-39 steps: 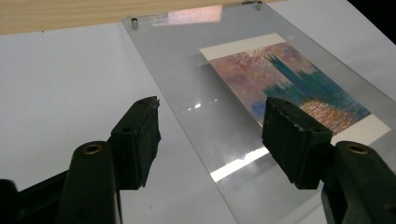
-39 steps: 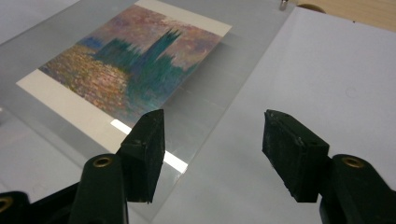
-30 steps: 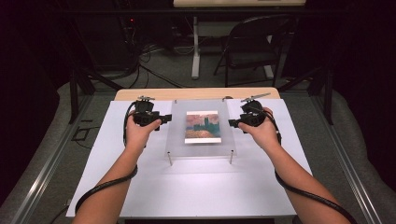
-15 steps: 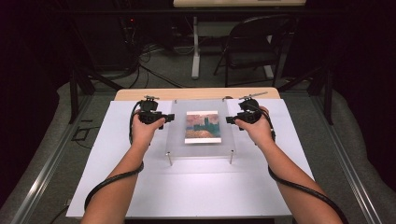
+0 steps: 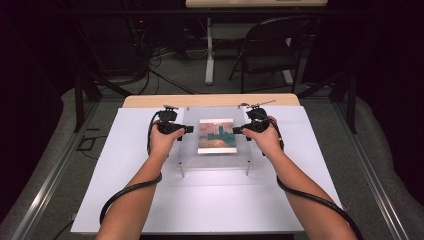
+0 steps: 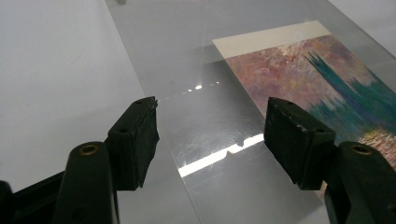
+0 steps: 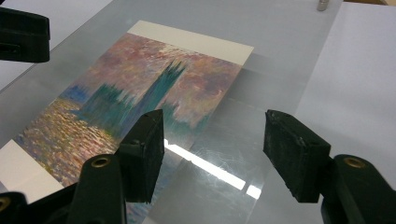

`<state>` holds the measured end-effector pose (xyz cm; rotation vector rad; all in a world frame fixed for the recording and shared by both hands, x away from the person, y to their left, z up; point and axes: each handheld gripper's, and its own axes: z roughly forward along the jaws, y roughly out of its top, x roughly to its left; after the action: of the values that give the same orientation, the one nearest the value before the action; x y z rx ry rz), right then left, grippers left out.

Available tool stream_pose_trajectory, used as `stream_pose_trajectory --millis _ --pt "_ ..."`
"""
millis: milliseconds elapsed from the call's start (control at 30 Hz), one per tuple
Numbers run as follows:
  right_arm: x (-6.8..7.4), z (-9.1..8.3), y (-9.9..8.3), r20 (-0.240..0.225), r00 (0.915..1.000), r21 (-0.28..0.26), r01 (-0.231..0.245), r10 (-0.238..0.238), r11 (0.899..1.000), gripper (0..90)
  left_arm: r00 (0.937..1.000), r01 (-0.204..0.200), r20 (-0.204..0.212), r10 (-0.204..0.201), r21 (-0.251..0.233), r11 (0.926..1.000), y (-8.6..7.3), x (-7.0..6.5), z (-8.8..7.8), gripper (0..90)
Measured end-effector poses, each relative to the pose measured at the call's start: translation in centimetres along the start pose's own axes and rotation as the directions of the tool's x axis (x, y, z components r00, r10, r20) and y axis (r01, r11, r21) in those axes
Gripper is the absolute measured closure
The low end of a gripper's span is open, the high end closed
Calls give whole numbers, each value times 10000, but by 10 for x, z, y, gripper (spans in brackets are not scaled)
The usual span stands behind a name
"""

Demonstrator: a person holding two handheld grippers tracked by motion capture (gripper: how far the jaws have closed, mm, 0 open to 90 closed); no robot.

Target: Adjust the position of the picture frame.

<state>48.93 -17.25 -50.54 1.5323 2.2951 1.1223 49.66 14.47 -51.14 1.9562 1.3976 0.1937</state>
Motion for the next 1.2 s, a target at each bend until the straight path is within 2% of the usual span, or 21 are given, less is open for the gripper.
stream_pose_trajectory --millis 167,233,367,967,1200 --pt "-3 8 1 39 9999 45 -147 147 9999 373 9998 208 -51 -208 64 9998 1 3 7 338" --pt "-7 11 1 -36 9991 -21 -419 419 9991 369 9996 243 -128 -242 120 9996 2 4 11 334" --pt "-10 13 2 -163 9982 -47 -571 570 9984 366 9995 272 -136 -269 222 9994 2 6 16 329" --pt "-16 14 6 71 9978 -10 -665 665 9978 357 9993 379 -23 -379 305 9988 4 7 23 303" --pt "-20 17 3 189 9966 347 -813 807 9961 349 9987 498 -68 -497 273 9984 3 11 22 289"
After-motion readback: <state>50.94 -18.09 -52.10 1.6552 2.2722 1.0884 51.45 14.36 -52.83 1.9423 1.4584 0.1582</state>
